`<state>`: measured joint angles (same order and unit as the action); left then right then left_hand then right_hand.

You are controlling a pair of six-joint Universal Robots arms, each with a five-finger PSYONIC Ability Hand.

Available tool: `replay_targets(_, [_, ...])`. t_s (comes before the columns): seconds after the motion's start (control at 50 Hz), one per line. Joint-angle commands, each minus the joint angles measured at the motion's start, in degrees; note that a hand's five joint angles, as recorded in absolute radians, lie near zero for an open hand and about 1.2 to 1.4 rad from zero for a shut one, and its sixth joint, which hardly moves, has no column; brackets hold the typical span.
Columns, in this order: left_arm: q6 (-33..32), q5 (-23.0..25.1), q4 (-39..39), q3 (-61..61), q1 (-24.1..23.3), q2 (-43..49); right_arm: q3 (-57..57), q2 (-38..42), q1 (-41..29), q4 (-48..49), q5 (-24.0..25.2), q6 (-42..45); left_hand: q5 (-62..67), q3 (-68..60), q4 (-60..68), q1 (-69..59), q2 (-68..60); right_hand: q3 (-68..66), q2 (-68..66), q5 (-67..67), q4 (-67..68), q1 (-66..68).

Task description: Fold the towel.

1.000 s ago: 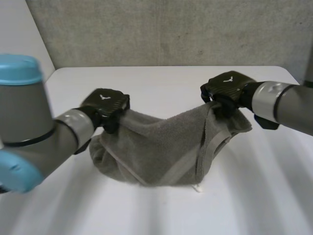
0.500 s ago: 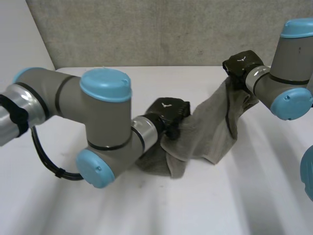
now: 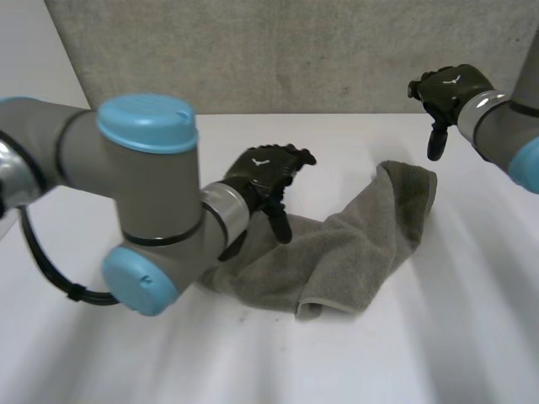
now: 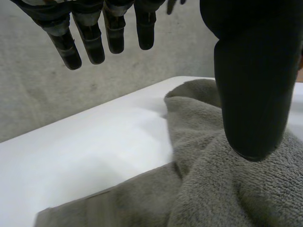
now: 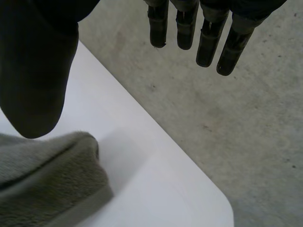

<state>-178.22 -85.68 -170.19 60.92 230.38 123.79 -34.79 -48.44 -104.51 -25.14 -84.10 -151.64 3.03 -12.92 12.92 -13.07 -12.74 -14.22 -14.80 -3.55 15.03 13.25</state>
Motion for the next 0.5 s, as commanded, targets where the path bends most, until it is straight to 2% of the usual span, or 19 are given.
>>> replay_targets(0.02, [-0.2, -0.2, -0.3, 11.0, 2.2, -9.6, -19.7, -12.9, 1.0, 0.6, 9.9, -2.3, 1.2, -1.3, 1.3, -1.2, -1.5, 4.2, 4.8, 3.6, -5.0, -3.2])
replay_targets(0.04, [-0.2, -0.2, -0.3, 11.0, 2.2, -9.6, -19.7, -12.9, 1.0, 0.6, 9.9, -2.3, 1.2, -1.3, 1.3, -1.2, -1.5, 4.2, 4.8, 3.6, -5.0, -3.2])
replay_targets(0.14, [-0.3, -0.1, -0.2, 18.3, 4.1, -13.5, -33.6, -18.8, 1.6, 2.9, 13.4, -2.2, 1.7, -1.8, 1.8, -1.7, -2.0, 4.2, 4.8, 3.6, -5.0, -3.2])
replay_targets(0.24, [-1.6, 0.0, -0.6, 22.5, 5.7, -14.3, -42.2, -21.0, 1.9, 6.3, 14.1, -1.6, 1.7, -1.8, 1.8, -1.7, -2.0, 3.3, 3.9, 2.6, -4.1, -2.3])
replay_targets(0.5, [-8.7, 0.0, -8.8, 28.2, 6.7, -10.4, -54.8, -20.3, 2.6, 17.0, 16.9, -0.5, 4.4, -4.5, 4.5, -4.4, -4.7, 1.6, 2.2, 0.9, -2.4, -0.6])
